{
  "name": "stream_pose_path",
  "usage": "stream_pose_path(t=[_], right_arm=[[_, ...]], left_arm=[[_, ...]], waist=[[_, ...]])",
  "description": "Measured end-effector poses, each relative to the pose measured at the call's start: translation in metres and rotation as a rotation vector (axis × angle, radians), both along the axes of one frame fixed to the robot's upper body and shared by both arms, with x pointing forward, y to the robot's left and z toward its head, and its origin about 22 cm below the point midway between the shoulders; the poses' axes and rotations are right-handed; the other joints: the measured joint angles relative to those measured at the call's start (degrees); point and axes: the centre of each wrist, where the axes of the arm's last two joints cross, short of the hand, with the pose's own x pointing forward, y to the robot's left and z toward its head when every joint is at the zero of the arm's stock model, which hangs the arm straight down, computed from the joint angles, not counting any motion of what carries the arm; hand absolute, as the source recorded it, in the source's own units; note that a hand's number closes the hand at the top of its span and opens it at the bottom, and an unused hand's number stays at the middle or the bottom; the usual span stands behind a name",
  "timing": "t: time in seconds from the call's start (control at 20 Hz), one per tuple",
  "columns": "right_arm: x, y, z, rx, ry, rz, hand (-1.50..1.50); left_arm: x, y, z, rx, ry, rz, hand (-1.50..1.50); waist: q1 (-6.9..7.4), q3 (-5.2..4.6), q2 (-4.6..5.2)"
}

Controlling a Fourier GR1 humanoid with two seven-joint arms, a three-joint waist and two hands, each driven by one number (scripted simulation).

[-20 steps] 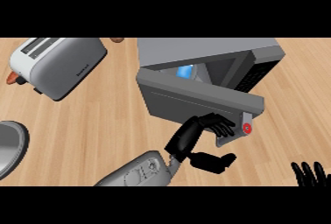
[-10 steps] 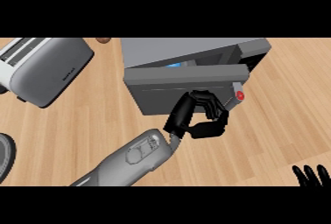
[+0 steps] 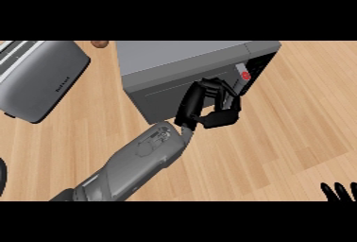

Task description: Pick up the milk, place it into the microwave and close the microwave

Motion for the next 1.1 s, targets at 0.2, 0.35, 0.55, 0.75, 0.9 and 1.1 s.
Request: stream_pose_path(t=[0.2, 0.35, 0.55, 0.75, 0.9, 1.1], right_arm=[[0.000, -0.001, 0.008, 0.003, -0.013, 0.023, -1.50], [0.000, -0.002, 0.012, 0.006, -0.016, 0.040, -1.50], [-0.001, -0.002, 0.017, 0.012, -0.016, 0.061, -1.50], [0.000, -0.003, 0.023, 0.014, -0.027, 0.073, -1.50], [0.000, -0.005, 0.028, 0.004, -0.041, 0.079, -1.50], [0.000, -0.006, 0.034, 0.005, -0.054, 0.086, -1.50]], left_arm=[[0.001, 0.001, -0.002, -0.021, -0.008, 0.017, 1.50], [0.001, 0.002, -0.004, -0.036, -0.019, 0.022, 1.50], [0.001, 0.002, -0.005, -0.052, -0.029, 0.033, 1.50], [0.002, 0.002, -0.007, -0.059, -0.038, 0.041, 1.50], [0.003, 0.002, -0.007, -0.063, -0.040, 0.048, 1.50], [0.004, 0.002, -0.008, -0.072, -0.045, 0.055, 1.50]], waist=[[-0.66, 0.01, -0.08], [-0.92, 0.05, -0.05], [-1.33, 0.09, -0.03], [-1.86, 0.14, -0.01], [-2.20, 0.14, -0.02], [-2.54, 0.17, 0.03]])
